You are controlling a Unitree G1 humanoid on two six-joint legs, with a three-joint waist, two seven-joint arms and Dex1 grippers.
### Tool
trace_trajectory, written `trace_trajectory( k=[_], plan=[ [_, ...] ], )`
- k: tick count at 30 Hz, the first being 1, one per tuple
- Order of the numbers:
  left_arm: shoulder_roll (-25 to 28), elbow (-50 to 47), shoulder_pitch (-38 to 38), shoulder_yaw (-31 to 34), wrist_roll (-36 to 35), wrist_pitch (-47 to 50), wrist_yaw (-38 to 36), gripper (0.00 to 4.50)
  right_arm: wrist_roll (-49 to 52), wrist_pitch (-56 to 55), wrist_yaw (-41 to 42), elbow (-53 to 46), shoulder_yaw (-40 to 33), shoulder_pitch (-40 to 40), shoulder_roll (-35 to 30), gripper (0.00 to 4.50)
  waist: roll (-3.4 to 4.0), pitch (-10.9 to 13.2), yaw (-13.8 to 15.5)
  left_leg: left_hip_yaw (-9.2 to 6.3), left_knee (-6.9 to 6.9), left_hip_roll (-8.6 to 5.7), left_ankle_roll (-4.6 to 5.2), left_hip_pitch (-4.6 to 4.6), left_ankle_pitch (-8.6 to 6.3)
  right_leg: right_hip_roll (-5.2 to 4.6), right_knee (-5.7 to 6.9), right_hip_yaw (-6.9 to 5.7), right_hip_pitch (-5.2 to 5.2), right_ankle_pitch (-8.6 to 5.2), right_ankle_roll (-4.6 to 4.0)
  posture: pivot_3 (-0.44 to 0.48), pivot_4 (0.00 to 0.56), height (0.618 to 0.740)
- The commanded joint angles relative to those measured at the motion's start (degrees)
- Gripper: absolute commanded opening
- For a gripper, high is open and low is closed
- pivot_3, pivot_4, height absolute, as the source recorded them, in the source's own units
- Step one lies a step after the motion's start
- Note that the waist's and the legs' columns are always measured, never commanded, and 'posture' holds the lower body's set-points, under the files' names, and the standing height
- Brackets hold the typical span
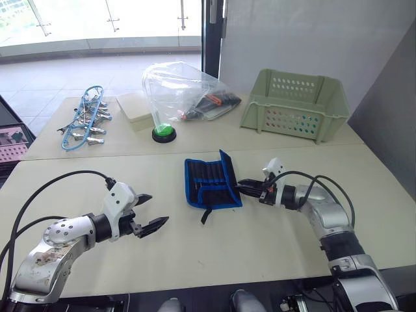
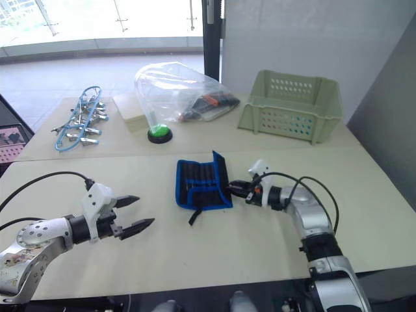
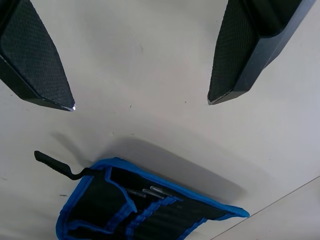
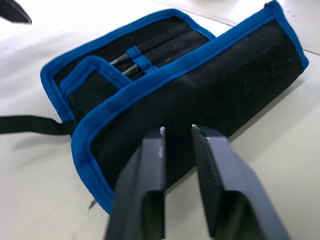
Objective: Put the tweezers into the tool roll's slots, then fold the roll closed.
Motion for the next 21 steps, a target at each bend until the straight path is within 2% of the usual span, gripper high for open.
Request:
trace_trajectory(
  k=[1,6,10,14,17,20,21],
  plan=[
    [-1.46,-2.27,-0.25,0.17,-2.10,1.52,1.35,4.50,-2.74,-5.33,0.92,1.67,1.36,-0.64,0.53,0.01,0.00,0.00,0.02,0.00,0.00,0.00,0.00,0.00,0.00,0.00,0.00,0.00,0.00,0.00,0.00,0.000,0.150,0.740],
    [-3.79,-1.32,-0.43,-1.65,-1.32,2.33,2.88,4.50,-6.26,-9.36,-0.23,5.22,3.84,-1.06,3.08,0.01,0.00,-0.01,-0.11,-0.01,0.01,0.00,-0.01,0.02,0.01,0.00,0.03,0.01,0.01,0.00,0.00,0.000,0.150,0.740],
    [-8.84,0.00,-3.07,-2.66,-3.38,4.99,6.43,4.50,-10.91,-10.78,-3.08,7.57,7.02,-0.07,5.49,0.01,-0.08,-0.08,-0.10,0.00,0.03,0.00,-0.02,0.10,0.01,0.01,0.14,0.02,0.04,0.01,-0.02,0.000,0.150,0.740],
    [-12.40,1.90,-6.12,-3.59,-4.47,10.19,10.57,4.50,-12.77,-11.04,-3.97,7.37,7.82,0.70,5.25,0.01,-0.15,-0.15,0.01,-0.01,0.11,-0.04,-0.07,0.34,0.04,0.00,0.39,0.05,0.21,0.01,-0.02,0.000,0.150,0.740],
    [-14.93,2.73,-7.20,-3.58,-6.34,14.76,13.11,4.50,-12.11,-9.80,-4.69,6.83,6.84,1.26,5.55,0.01,-0.15,-0.17,0.03,-0.01,0.10,-0.04,-0.07,0.58,0.04,0.01,0.40,0.07,0.43,0.01,-0.02,0.000,0.150,0.740],
    [-19.93,3.00,-8.67,-1.19,-11.51,19.68,16.75,4.50,-11.66,-9.01,-4.91,6.23,6.45,1.84,5.64,0.01,-0.16,-0.17,0.15,-0.04,0.09,-0.04,-0.06,0.90,0.03,0.00,0.32,0.05,0.82,0.01,-0.01,0.000,0.150,0.740],
    [-20.81,2.86,-9.16,-0.99,-12.11,20.32,17.35,4.23,-11.54,-8.75,-4.92,6.06,6.38,2.05,5.71,0.00,-0.18,-0.18,0.16,-0.06,0.10,-0.04,-0.06,0.93,0.03,0.00,0.28,0.03,0.89,0.00,-0.01,0.000,0.150,0.740]
  ],
)
